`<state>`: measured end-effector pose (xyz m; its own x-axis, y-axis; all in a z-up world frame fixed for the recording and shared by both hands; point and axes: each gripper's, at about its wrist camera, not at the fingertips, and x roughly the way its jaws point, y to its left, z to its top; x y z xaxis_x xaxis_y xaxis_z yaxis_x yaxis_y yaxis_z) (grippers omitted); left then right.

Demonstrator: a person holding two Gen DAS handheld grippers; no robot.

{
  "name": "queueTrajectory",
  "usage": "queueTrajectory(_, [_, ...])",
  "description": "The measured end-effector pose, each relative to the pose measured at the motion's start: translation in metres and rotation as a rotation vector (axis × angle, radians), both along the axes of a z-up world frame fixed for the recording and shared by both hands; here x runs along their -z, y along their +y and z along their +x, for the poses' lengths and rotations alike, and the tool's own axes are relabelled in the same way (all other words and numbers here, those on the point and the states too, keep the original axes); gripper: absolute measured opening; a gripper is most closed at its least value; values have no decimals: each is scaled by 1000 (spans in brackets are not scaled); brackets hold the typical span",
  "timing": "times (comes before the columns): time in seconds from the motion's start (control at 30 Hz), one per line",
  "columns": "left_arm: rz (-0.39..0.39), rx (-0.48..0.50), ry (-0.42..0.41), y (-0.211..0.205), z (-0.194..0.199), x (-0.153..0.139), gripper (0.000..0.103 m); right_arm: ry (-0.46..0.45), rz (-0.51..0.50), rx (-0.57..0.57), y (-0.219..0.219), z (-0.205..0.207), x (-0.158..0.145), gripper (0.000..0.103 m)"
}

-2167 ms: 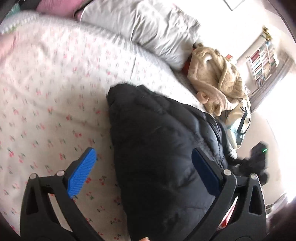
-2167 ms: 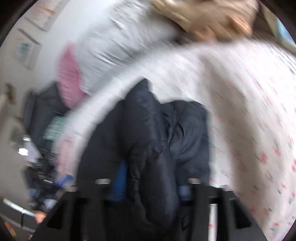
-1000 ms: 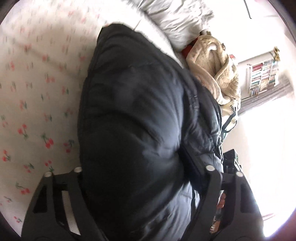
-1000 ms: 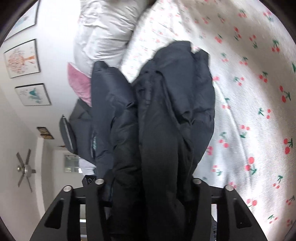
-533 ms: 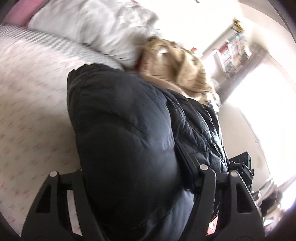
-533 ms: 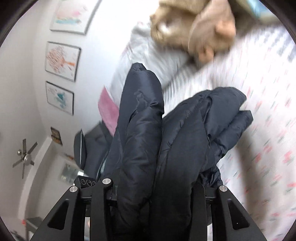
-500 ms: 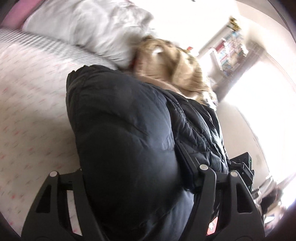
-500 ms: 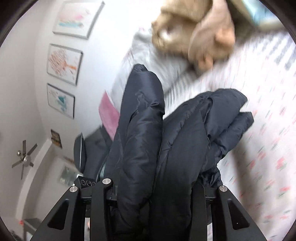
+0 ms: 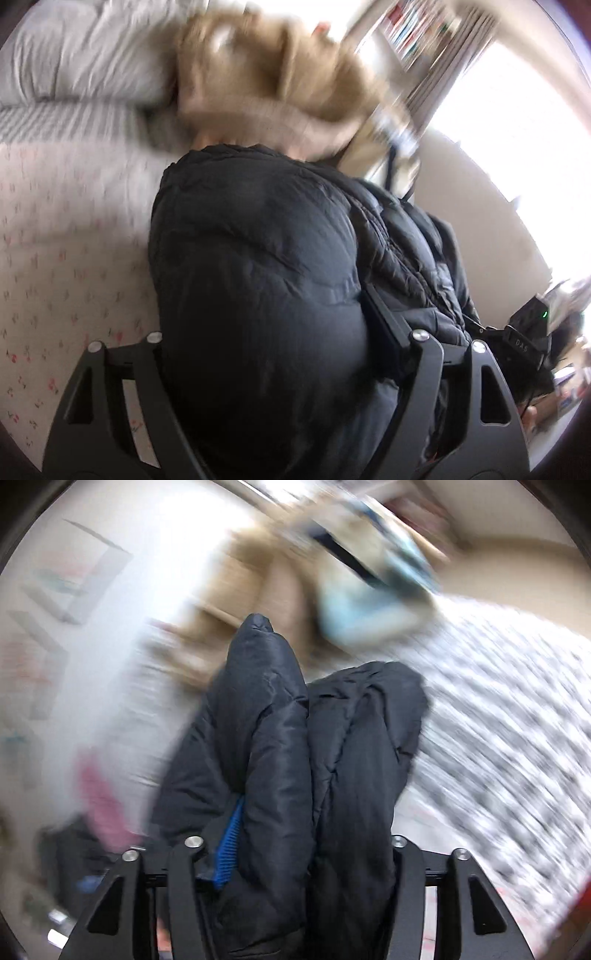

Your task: Fold large clothes

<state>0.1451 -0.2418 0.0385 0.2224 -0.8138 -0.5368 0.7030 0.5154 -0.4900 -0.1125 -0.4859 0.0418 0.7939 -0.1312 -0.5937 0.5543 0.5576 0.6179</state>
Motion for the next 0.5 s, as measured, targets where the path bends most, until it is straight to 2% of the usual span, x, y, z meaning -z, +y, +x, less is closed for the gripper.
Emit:
queueTrajectory(0.07, [59,-18,-11,-8,-2,11,89,58,95,13,-13,0,26,61])
queueTrajectory(0.1, [60,-27,-30,-7,-5,11,89,61,94,18,-13,0,26,61])
queueTrajectory(0.23, [102,-45,-47,1,-11,5,90,101,-13,15,5,2,9,63])
queueTrajectory(0.4, [155,-57,-47,10,-12,3,91,122,-30,33,8,-1,5,67])
queueTrajectory(0.5, [179,-74,-71,13,-15,0,91,127,-74,49,11,5,-3,68])
